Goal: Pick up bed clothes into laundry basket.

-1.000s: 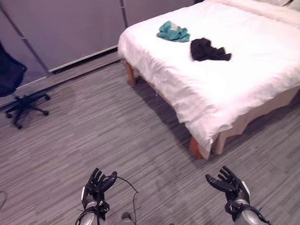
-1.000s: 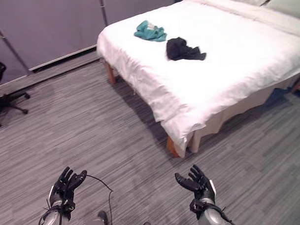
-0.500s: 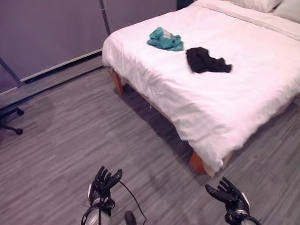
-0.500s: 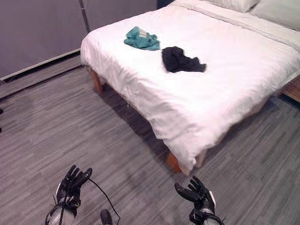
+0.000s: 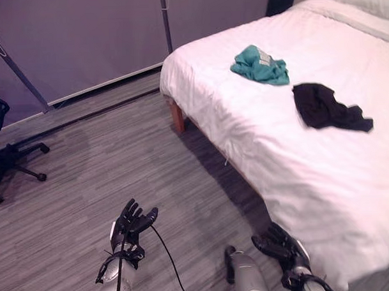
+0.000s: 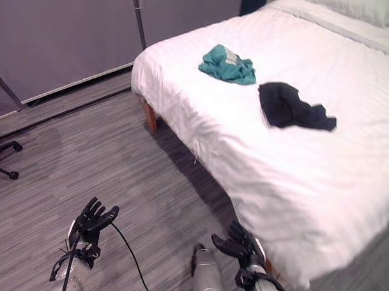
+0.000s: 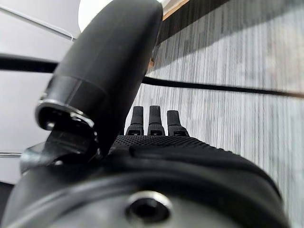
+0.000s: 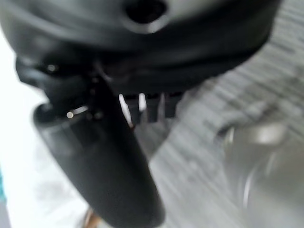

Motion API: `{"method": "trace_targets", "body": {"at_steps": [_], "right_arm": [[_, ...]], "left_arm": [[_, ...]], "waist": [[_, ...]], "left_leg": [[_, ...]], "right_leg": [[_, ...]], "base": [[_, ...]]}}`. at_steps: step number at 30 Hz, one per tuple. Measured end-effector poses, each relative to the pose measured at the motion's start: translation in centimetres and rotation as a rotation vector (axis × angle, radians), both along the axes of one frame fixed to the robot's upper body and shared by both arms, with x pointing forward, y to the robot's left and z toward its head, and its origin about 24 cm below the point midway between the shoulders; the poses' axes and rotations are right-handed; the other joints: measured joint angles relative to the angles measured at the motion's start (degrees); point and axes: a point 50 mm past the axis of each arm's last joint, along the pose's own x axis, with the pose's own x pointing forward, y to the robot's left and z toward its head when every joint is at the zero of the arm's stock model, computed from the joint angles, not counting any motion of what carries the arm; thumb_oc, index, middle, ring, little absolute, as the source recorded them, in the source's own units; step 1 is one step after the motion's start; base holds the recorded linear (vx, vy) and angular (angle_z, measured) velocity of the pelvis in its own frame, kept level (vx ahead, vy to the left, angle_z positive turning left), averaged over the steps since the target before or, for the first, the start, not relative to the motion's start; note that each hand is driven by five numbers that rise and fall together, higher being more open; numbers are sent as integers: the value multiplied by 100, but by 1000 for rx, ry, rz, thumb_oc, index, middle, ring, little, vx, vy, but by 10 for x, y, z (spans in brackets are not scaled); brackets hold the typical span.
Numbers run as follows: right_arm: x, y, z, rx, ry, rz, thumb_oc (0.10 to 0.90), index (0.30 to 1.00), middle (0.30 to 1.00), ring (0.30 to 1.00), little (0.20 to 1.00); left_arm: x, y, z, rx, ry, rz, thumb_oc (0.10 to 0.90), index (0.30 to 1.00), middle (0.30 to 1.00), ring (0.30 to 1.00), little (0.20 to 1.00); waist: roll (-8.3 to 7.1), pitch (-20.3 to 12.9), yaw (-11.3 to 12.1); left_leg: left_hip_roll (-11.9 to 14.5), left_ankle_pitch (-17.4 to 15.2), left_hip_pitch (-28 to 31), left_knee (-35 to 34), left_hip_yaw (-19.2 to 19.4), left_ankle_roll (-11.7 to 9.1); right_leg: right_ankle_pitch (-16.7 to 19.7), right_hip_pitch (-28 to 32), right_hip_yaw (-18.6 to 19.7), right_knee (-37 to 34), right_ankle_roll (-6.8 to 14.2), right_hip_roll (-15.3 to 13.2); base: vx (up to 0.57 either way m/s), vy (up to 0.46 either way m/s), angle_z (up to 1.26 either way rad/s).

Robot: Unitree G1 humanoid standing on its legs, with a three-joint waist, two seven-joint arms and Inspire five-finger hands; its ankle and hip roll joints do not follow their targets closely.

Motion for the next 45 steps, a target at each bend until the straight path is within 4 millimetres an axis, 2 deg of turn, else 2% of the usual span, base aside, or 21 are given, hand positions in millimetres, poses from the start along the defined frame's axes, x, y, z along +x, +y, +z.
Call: {"method": "trace_targets", "body": {"at_steps": [2,3,6,8,9,10,12,13,17,20,21,22,24,25,29,34,38,42,43,44,45], "right_arm": [[4,-14,3,-30,-2,-40,800,900,900,900,900],[15,-19,8,-47,-31,-34,800,900,900,900,900],[31,-27,20,-75,-80,-35,800,900,900,900,900],[22,-25,13,-69,-43,-31,800,900,900,900,900],[9,-21,5,-49,1,-42,800,900,900,900,900],[5,-22,4,-46,9,-48,800,900,900,900,900],[1,-23,2,-41,19,-62,800,900,900,900,900],[-2,-21,0,-44,44,-58,800,900,900,900,900],[-12,-19,-5,-42,75,-61,800,900,900,900,900],[-14,-26,0,-66,67,-67,800,900,900,900,900],[-14,-31,2,-80,63,-68,800,900,900,900,900],[-15,-34,3,-92,66,-67,800,900,900,900,900],[-14,-36,2,-94,67,-75,800,900,900,900,900],[-13,-34,3,-86,51,-93,800,900,900,900,900],[-4,-20,1,-40,15,-99,800,900,900,900,900],[17,-21,10,-27,-69,-108,800,900,900,900,900],[27,-15,12,4,-102,-124,800,900,900,900,900],[40,-10,17,-15,-125,-73,800,900,900,900,900],[41,-7,17,-17,-123,-51,800,900,900,900,900],[51,-5,23,-21,-151,-32,800,900,900,900,900],[58,-1,27,-19,-175,-13,800,900,900,900,900]], "left_arm": [[1,-9,-1,8,0,-50,800,900,900,900,900],[1,-9,0,18,-4,-58,800,900,900,900,900],[9,-15,3,16,-28,-90,800,900,900,900,900],[22,-17,11,18,-67,-115,800,900,900,900,900],[22,-14,12,4,-76,-92,800,900,900,900,900],[22,-14,12,-13,-79,-79,800,900,900,900,900],[20,-13,11,-23,-78,-71,800,900,900,900,900],[19,-13,9,-23,-68,-71,800,900,900,900,900],[15,-12,4,-39,-40,-54,800,900,900,900,900],[3,-9,-3,-32,-6,-50,800,900,900,900,900],[-1,-9,-5,-36,7,-42,800,900,900,900,900],[-5,-10,-8,-42,20,-35,800,900,900,900,900],[-14,-4,-12,-31,47,-23,800,900,900,900,900],[-12,3,-9,-8,38,-25,800,900,900,900,900],[-16,41,0,89,38,25,800,900,900,900,900],[-17,51,5,131,29,-40,800,900,900,900,900],[-11,27,10,126,-8,-234,800,900,900,900,900],[16,-21,25,141,-115,-536,800,900,900,900,900],[22,-30,30,150,-141,-596,800,900,900,900,900],[33,-44,37,154,-184,-655,800,900,900,900,900],[41,-52,43,143,-213,-674,800,900,900,900,900]], "waist": [[168,-10,199],[178,-21,269],[190,-40,48],[156,-50,-83],[-12,-60,-114],[-73,-60,-90],[-11,-82,22],[-104,-26,173],[-290,17,258],[-116,-121,367],[-14,-177,355],[43,-212,346],[-132,-351,375],[-236,-312,287],[-456,-253,525],[-92,-305,612],[10,-213,534],[119,-30,325],[137,80,318],[176,240,322],[187,311,340]], "left_leg": [[100,309,100,115,42,-170],[188,569,229,281,21,-435],[240,848,297,853,-312,-832],[283,1455,-64,1903,-653,-1083],[288,2665,-837,3598,-743,-1236],[386,3322,-1340,4424,-693,-1235],[650,2579,-2352,5395,-352,-1183],[781,2244,-2760,5570,1,-845],[1184,1963,-3371,4085,22,-517],[1011,2096,-2945,1248,-1350,-305],[1023,2429,-2827,958,-1571,-30],[1004,2492,-2784,1024,-1671,-120],[605,1673,-2474,859,-2045,-135],[500,1579,-2338,705,-1950,-607],[-27,1112,-2161,1037,-2011,-271],[-239,688,-2335,1253,-1771,-10],[-352,1027,-1993,499,-1387,70],[-358,1109,-1846,286,-1150,109],[-335,1088,-1752,271,-1031,119],[-284,983,-1728,334,-911,318],[-287,941,-1724,382,-808,440]], "right_leg": [[9,7,-403,246,-163,80],[-112,42,-1077,522,-763,-31],[-759,533,-1625,687,-1119,-213],[-840,1163,-1621,179,-995,-124],[-942,1686,-1394,-287,-882,-122],[-941,1811,-1289,-484,-875,-123],[-885,2023,-1059,-684,-927,-90],[-869,2275,-803,-901,-945,-59],[-764,2829,-484,-1373,-585,-110],[-768,2861,324,-1402,-130,-97],[-831,2853,502,-1373,25,-144],[-905,2843,655,-1398,190,-159],[-984,2790,1145,-1509,280,-547],[-895,2740,1267,-1490,546,-639],[-511,2445,1920,-1537,503,-846],[-765,2080,2409,-1768,222,-1013],[-385,1611,2669,-1220,943,-904],[-65,1272,2460,-961,872,-785],[141,1231,2210,-928,788,-678],[591,1113,1421,-938,344,-608],[1104,1088,973,-1250,330,-547]], "base": [[497,-32,-37],[498,-55,-82],[598,-104,-5],[391,-176,33],[337,-218,-10],[465,-209,-53],[431,-92,-81],[359,71,-96],[299,178,-76],[268,235,-117],[305,229,-108],[217,158,-83],[301,313,-88],[318,364,-89],[161,316,-97],[58,461,-75],[-27,303,-63],[-147,342,-57],[-211,360,-130],[-91,126,-143],[-115,160,-143]]}}
